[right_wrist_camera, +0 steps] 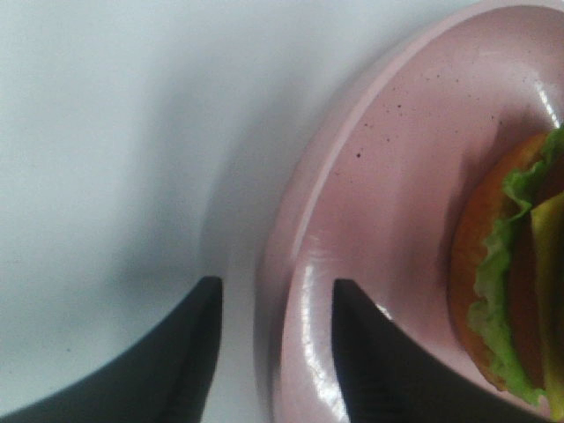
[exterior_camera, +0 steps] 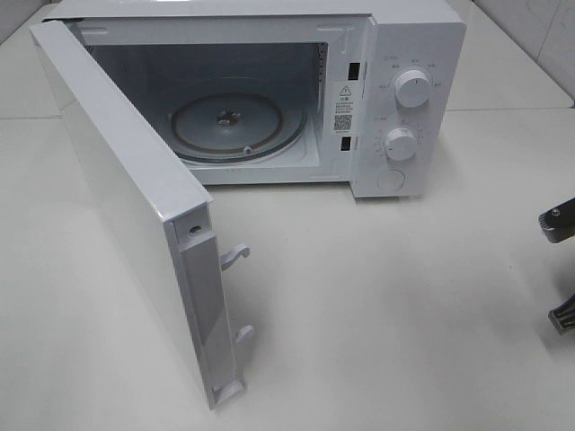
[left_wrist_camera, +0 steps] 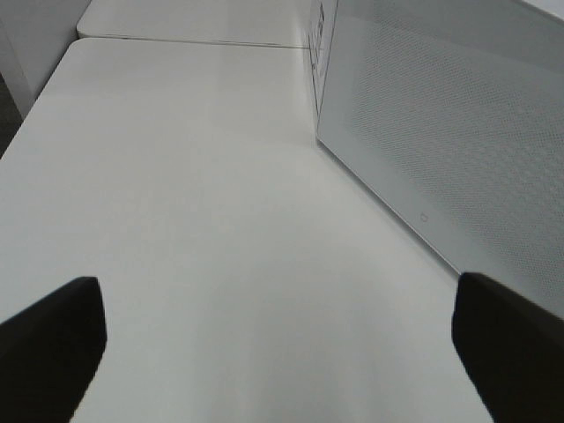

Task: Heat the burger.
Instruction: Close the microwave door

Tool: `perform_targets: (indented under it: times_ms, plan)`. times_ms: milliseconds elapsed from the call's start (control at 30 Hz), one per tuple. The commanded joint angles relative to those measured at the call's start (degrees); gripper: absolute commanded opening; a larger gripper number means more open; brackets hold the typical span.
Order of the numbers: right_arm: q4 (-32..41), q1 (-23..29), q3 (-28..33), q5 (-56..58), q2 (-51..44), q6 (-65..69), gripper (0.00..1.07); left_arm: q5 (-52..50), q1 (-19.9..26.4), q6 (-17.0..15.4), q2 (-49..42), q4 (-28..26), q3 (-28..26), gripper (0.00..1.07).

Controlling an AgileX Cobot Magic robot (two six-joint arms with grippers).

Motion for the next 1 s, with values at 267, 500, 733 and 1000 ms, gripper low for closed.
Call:
perform_targets:
  times_ms: [267,500,733,1000]
  plan:
    - [7.4,-0.3,-4.0,1.4,-1.3,0.3,0.77,-0.5,0.1,-0.2,-0.5,0.1,0.2,1.00]
    - [19.1,-0.3,-6.2,1.4,-5.6,-7.8,0.76,-0.5,0.1,-0.2,-0.5,0.1,0.2,1.00]
    - [48.8,-0.3,-8.5,7.7,-14.3,-40.7,0.76,-0.5,0.1,-0.2,-0.5,0.1,0.2,1.00]
    - [57.9,-0.3,-10.0,17.5,-22.3,-50.5,0.76,-0.5,0.1,-0.2,-0.5,0.1,0.2,1.00]
